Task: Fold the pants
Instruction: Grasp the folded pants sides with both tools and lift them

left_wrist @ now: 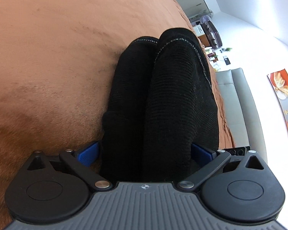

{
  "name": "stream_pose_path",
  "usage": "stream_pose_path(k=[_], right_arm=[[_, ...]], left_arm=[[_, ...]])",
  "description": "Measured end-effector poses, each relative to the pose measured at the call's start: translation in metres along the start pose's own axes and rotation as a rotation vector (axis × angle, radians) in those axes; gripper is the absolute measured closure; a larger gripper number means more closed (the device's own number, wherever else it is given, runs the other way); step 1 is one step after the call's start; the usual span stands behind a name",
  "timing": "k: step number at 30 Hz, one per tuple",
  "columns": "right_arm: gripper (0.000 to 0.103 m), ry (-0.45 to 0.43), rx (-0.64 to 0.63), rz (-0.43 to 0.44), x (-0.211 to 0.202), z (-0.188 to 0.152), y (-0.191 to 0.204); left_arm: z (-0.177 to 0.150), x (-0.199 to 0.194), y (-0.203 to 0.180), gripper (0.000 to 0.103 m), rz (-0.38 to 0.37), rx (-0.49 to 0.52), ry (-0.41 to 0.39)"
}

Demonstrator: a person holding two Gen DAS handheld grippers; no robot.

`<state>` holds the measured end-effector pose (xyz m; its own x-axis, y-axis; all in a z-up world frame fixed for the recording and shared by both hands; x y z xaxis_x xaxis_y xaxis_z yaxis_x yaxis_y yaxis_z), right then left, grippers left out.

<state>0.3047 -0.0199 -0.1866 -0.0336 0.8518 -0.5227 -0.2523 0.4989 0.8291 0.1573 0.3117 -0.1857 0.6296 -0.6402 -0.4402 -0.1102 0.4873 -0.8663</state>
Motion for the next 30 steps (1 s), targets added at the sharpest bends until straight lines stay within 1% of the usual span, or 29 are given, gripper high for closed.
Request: stream_pose_path(k=[4,7,11,14,16,19,21,23,25,30], right_arm=[[0.005,0.006,0.004,0.014,0.011,0.004,0.003],[0.005,0.001,-0.006,0.018,0.015,0.004,0.005],[0.009,-0.007,-0.017,0.018,0.011,0.001,0.004],[0.013,-0.015,-0.021,0.026,0.009,0.0,0.002],[0.017,-0.023,-0.024,0.027,0.006,-0.002,0.004],[0.021,-0.047,-0.032,0.01,0.0,-0.003,0.006],[0.027,-0.064,-0.037,0.004,-0.001,-0.003,0.009],[0.03,-0.071,-0.041,0.002,-0.012,-0.008,0.011],[0.031,-0.076,-0.036,0.001,-0.017,-0.009,0.014],[0.033,-0.098,-0.062,0.011,-0.04,-0.013,0.03]], left_arm=[[0.004,0.009,-0.006,0.0,-0.01,0.015,0.019],[0.004,0.015,-0.008,0.0,0.012,0.019,0.014],[0.002,0.017,-0.013,0.001,0.022,0.022,0.011],[0.0,0.017,-0.018,0.007,0.031,0.036,0.007],[-0.002,0.017,-0.022,0.016,0.034,0.045,-0.002],[-0.004,0.015,-0.027,0.023,0.039,0.056,-0.014],[-0.006,0.013,-0.03,0.026,0.033,0.051,-0.021],[-0.007,0.009,-0.034,0.029,0.025,0.056,-0.025],[-0.01,0.005,-0.042,0.031,0.021,0.078,-0.034],[-0.018,-0.004,-0.064,0.032,0.005,0.108,-0.036]])
Point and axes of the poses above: each gripper's, at about its wrist camera, not at the fingertips, and x roughly the way its jaws point, y to its left, z to its top, the point moved 4 cm from there along x, roughly the way its jaws point, and after that the axes turned 9 degrees about -z, right-handed, at the moved point
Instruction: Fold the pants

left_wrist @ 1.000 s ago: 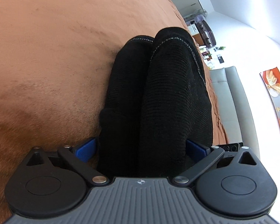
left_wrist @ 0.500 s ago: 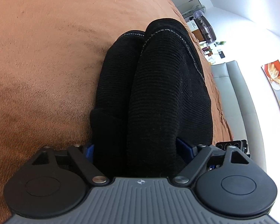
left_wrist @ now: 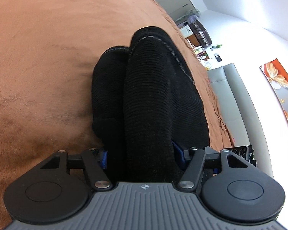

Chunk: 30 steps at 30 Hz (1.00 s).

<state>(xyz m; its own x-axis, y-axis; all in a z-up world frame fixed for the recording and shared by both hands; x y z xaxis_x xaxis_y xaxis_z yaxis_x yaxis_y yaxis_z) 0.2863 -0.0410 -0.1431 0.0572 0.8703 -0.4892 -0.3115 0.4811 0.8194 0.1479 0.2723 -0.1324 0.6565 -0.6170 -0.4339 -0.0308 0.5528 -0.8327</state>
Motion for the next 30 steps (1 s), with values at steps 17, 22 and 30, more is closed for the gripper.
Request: stream_pose_path(k=[17,22,30], right_arm=[[0.033,-0.089,-0.024,0.001,-0.105,-0.025,0.009],[0.033,-0.129,-0.025,-0.011,-0.122,-0.031,0.008],[0.033,-0.193,-0.03,-0.029,-0.148,-0.037,0.0]], left_arm=[[-0.024,0.02,-0.061,0.032,-0.05,0.094,0.019],[-0.026,0.033,-0.081,0.032,-0.066,0.127,0.035],[-0.03,0.058,-0.106,0.032,-0.092,0.169,0.068]])
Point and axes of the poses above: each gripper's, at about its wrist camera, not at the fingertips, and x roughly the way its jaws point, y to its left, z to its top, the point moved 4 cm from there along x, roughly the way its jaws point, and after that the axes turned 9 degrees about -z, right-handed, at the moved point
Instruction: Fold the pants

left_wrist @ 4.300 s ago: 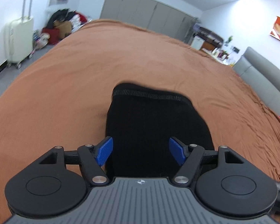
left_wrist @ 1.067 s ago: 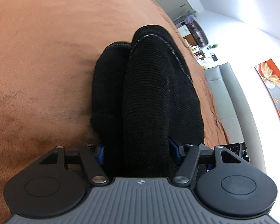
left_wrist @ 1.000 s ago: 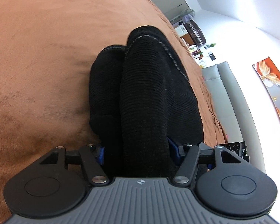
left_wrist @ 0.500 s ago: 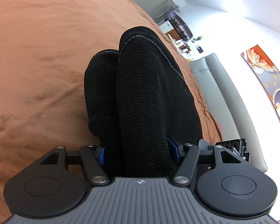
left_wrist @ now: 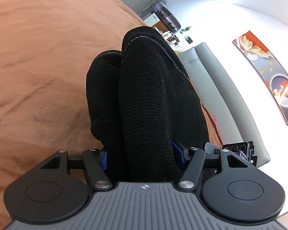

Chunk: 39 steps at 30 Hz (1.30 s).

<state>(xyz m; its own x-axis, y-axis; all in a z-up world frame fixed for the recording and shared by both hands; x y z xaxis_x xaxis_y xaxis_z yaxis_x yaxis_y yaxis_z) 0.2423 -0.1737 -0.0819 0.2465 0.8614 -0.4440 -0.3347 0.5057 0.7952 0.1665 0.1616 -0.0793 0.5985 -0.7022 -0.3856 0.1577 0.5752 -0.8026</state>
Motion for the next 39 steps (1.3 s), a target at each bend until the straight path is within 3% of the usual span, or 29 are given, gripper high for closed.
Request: stream_pose_path(k=[19,32,39], right_arm=[[0.033,-0.075,0.071,-0.08,-0.072,0.018,-0.089],[0.033,-0.102,0.036,-0.157,-0.146,0.097,-0.142],[0.033,-0.099,0.062,-0.17,-0.167,0.117,-0.186]], left_arm=[[-0.004,0.115,-0.028,0.032,-0.055,0.002,0.112],[0.022,0.218,-0.082,0.032,-0.136,0.016,0.126],[0.021,0.26,-0.079,0.032,-0.129,0.011,0.159]])
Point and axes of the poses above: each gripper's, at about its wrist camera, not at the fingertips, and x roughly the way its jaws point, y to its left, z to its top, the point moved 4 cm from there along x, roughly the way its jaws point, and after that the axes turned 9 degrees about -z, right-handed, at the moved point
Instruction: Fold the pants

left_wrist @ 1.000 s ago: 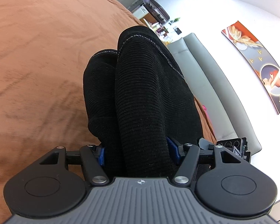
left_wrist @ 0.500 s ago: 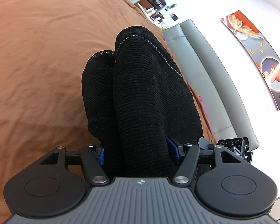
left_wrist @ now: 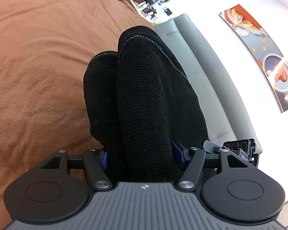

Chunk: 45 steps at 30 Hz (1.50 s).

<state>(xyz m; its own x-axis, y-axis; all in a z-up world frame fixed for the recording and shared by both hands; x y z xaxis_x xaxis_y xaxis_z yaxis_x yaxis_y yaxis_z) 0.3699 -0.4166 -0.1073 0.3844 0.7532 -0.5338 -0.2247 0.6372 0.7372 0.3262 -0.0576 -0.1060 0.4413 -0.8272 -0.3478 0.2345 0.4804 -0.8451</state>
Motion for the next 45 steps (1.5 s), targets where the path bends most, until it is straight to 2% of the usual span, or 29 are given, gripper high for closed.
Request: stream_pose_path(k=[1,6,18,25,29,37,41,45], right_arm=[[0.033,0.003,0.006,0.0,0.004,0.009,-0.004],[0.033,0.013,0.021,-0.002,0.01,0.01,-0.033],[0.032,0.022,0.069,0.015,0.032,-0.008,-0.078],[0.028,0.034,0.086,-0.008,0.029,-0.021,-0.082],[0.023,0.043,0.114,-0.032,0.024,-0.028,-0.083],[0.023,0.052,0.114,-0.089,-0.005,-0.057,-0.086],[0.031,0.118,0.065,-0.176,-0.004,-0.085,-0.09],[0.038,0.089,0.085,-0.205,-0.009,-0.1,-0.092]], left_arm=[[0.001,0.006,0.0,0.032,0.003,-0.003,0.004],[-0.004,0.021,0.014,0.032,0.024,-0.022,0.018],[-0.026,0.038,0.035,0.032,0.09,-0.03,0.063],[-0.035,0.036,0.038,0.028,0.097,-0.059,0.084],[-0.04,0.029,0.027,0.026,0.122,-0.029,0.098],[-0.059,-0.003,0.018,0.024,0.162,0.015,0.105],[-0.072,-0.002,0.013,0.021,0.205,0.07,0.172],[-0.081,-0.003,0.01,0.02,0.257,0.11,0.169]])
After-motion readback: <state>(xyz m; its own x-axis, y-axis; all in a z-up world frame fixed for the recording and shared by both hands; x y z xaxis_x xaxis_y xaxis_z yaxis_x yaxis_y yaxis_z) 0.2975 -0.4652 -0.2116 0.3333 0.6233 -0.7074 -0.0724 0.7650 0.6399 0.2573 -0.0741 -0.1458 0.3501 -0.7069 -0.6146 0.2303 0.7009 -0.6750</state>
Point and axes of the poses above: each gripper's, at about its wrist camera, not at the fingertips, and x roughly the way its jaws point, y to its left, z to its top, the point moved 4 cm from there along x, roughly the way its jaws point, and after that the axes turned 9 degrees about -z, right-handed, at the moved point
